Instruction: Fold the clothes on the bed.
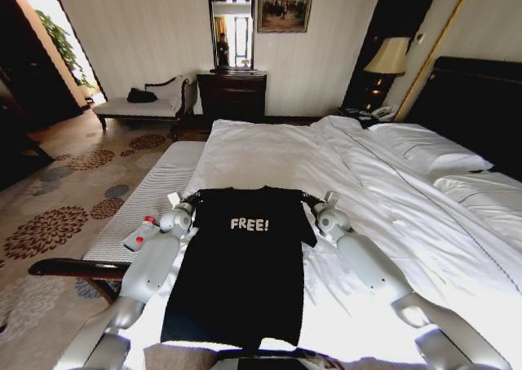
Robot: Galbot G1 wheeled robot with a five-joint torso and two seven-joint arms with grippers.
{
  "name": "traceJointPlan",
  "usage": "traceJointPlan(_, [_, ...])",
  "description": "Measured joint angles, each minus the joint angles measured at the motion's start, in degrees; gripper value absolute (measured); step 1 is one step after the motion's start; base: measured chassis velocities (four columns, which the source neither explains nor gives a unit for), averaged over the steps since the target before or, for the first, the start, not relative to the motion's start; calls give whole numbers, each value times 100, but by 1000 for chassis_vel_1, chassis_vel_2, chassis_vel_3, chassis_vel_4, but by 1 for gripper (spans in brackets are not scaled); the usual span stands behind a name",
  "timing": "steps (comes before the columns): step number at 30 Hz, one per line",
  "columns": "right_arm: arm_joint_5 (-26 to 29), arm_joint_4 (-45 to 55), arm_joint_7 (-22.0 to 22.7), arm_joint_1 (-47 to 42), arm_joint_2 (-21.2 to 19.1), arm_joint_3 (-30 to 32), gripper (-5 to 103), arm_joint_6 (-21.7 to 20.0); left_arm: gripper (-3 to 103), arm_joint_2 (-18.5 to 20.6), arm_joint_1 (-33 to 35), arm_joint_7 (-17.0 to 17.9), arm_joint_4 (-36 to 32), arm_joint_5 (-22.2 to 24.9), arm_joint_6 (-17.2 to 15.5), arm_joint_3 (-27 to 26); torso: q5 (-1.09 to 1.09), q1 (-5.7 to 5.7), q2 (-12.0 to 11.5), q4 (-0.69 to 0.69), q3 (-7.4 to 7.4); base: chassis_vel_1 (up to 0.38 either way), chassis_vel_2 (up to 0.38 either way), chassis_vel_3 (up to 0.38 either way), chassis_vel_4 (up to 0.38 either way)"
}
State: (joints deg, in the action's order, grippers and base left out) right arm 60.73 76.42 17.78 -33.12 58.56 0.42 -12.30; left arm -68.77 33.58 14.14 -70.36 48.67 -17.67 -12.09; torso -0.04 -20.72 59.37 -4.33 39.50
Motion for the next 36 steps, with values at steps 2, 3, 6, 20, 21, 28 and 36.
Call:
traceJointPlan(2, [-76, -145, -83, 31, 61, -34, 0, 53, 0, -70, -75, -45, 166, -67, 24, 23, 1, 0, 0, 0, 0, 0, 0, 0, 0])
traceJointPlan(3, [-124, -270, -141, 62, 125, -64, 0, 89, 0, -148, -136, -75, 296, -126, 43, 41, 1, 0, 0, 0, 0, 0, 0, 0, 0])
traceJointPlan(6, [-215, -567, -216, 146, 310, -127, 0, 133, 0, -331, -268, -129, 547, -260, 91, 67, 0, 0, 0, 0, 0, 0, 0, 0, 0])
traceJointPlan(20, [-618, -1496, -364, 295, 896, -240, 0, 289, 0, -898, -821, -526, 1836, -803, 266, -10, 1, 0, 0, 1, 0, 0, 0, 0, 0])
traceJointPlan(21, [-627, -1503, -364, 282, 900, -232, 0, 295, 0, -894, -821, -549, 1875, -808, 266, -19, 0, 0, 0, 1, 0, 0, 0, 0, 0])
traceJointPlan(28, [-575, -1294, -318, 153, 824, -156, 0, 251, -2, -762, -590, -585, 1698, -797, 266, -41, 0, 0, 0, 0, 0, 0, 0, 0, 0])
traceJointPlan(36, [-486, -289, -215, -300, 401, 145, 27, 202, 24, -250, -127, -363, 860, -492, 239, -231, 0, 0, 0, 1, 0, 0, 0, 0, 0])
